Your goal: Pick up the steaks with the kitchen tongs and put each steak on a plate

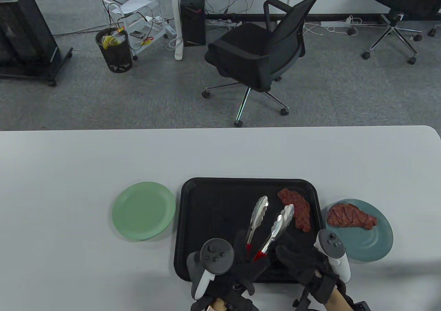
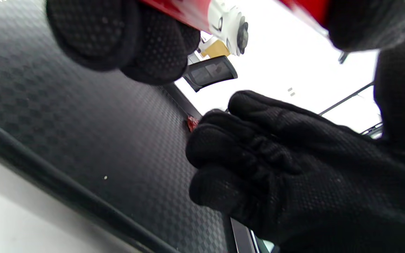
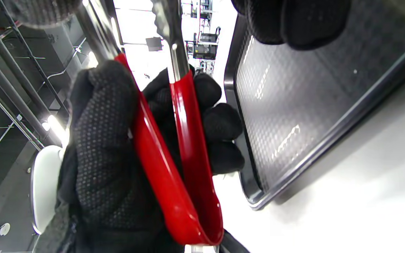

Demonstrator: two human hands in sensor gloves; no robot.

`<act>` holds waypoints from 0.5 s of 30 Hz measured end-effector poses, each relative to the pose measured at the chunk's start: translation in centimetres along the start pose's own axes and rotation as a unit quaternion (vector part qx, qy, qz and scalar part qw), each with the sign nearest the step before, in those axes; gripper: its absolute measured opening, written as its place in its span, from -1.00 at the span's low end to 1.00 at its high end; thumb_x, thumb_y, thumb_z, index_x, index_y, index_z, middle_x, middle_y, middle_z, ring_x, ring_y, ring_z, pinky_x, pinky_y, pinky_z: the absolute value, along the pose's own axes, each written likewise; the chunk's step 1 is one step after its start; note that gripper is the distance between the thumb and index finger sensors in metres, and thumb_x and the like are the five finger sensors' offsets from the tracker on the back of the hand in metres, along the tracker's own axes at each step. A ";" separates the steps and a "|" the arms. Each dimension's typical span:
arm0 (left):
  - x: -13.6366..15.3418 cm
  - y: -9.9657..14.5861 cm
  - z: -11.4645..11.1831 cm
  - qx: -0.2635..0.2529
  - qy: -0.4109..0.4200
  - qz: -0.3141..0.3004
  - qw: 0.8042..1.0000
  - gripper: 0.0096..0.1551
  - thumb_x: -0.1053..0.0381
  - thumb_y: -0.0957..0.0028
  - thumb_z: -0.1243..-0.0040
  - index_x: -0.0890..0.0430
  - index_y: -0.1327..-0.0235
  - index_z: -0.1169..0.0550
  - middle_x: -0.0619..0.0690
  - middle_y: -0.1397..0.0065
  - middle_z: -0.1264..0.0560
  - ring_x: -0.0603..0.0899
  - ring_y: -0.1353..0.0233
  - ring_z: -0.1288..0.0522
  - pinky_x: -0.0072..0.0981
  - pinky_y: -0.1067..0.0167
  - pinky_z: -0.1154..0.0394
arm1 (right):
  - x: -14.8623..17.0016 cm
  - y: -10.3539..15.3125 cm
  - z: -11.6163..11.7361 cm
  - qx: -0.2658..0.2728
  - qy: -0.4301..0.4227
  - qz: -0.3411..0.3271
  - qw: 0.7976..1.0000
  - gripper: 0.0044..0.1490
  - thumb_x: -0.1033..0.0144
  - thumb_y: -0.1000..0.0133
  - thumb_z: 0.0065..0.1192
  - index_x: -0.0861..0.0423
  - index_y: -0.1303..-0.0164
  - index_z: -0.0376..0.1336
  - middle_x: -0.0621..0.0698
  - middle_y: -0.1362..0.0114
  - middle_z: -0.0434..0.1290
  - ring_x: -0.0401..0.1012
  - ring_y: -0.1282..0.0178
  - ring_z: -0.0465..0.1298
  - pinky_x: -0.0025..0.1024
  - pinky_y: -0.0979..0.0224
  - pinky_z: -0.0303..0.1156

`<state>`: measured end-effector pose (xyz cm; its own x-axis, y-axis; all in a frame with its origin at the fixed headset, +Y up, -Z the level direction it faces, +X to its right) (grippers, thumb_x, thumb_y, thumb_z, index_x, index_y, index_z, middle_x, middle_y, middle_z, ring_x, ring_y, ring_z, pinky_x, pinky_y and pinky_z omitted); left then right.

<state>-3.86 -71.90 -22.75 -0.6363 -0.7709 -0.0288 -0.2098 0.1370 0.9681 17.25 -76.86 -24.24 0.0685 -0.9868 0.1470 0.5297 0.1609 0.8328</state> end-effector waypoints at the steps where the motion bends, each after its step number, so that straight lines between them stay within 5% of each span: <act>1: -0.1 0.0 -0.2 0.007 0.002 -0.004 1.000 0.24 -0.46 0.22 -0.23 0.28 -0.54 -0.19 0.31 -0.35 -0.41 0.31 -0.02 -0.61 -0.12 0.14 -0.61 | 0.1 0.0 0.1 -0.006 -0.002 0.002 1.000 0.37 -0.27 0.00 0.07 0.37 -0.55 -0.43 0.50 -0.53 -0.13 0.32 -0.38 0.16 0.20 -0.36 0.24; 15: -1.5 0.3 -2.2 0.071 0.006 -0.056 0.996 0.18 -0.41 0.15 -0.19 0.31 -0.53 -0.19 0.33 -0.32 -0.42 0.28 0.04 -0.62 -0.14 0.18 -0.61 | 0.7 -0.4 1.2 -0.059 -0.064 -0.011 0.996 0.48 -0.33 0.15 0.16 0.41 -0.53 -0.37 0.48 -0.52 -0.09 0.29 -0.35 0.19 0.20 -0.36 0.23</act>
<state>-1.30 -72.07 -21.84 -0.5949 -0.7931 -0.1307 -0.3828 0.1365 0.9137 16.07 -77.58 -23.89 -0.0488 -0.9781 0.2025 0.6265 0.1280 0.7689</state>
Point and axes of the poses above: the tracker on the back of each hand, its own x axis roughly to the little-finger side, its own y axis roughly from the fingertips to the wrist, z = x × y, the point moved 2 cm from there along -y, roughly from the wrist to the fingertips
